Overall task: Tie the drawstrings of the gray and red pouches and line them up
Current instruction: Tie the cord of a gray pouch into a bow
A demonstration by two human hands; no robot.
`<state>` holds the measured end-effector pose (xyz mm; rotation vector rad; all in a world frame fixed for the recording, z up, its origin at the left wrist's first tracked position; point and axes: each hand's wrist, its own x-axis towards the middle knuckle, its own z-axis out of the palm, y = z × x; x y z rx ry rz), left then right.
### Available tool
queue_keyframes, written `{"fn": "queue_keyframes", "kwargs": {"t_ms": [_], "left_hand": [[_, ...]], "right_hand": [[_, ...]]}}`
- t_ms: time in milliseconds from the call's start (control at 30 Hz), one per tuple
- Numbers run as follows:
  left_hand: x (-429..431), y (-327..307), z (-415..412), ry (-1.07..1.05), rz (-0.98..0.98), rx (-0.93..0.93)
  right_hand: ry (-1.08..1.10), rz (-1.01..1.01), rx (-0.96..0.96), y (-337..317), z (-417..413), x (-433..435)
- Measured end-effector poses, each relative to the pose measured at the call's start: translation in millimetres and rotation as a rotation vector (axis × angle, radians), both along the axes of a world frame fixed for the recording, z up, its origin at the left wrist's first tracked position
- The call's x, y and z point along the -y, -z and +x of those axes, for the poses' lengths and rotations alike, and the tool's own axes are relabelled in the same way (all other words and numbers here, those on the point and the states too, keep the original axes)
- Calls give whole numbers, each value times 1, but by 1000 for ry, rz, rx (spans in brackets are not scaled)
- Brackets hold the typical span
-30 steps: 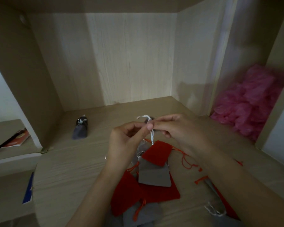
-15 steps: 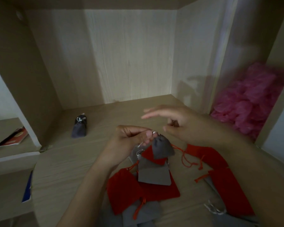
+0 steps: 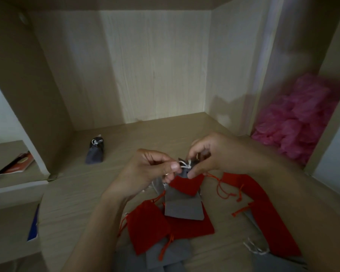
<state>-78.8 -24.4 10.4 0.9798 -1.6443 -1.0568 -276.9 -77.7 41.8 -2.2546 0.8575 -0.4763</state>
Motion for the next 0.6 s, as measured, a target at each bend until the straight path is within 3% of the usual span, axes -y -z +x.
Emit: {"fn": "queue_keyframes", "kwargs": {"t_ms": [67, 167, 333, 467, 600], "left_hand": [[0, 1, 4, 77, 31, -4], [1, 3, 6, 215, 77, -227], [6, 6, -6, 180, 152, -489], [9, 8, -8, 69, 111, -551], [11, 10, -6, 2, 87, -518]], "right_hand": [[34, -37, 32, -1, 0, 1], [55, -29, 89, 1, 2, 1], [38, 66, 193, 3, 9, -4], [-10, 270, 267, 0, 11, -10], [61, 154, 199, -2, 11, -10]]}}
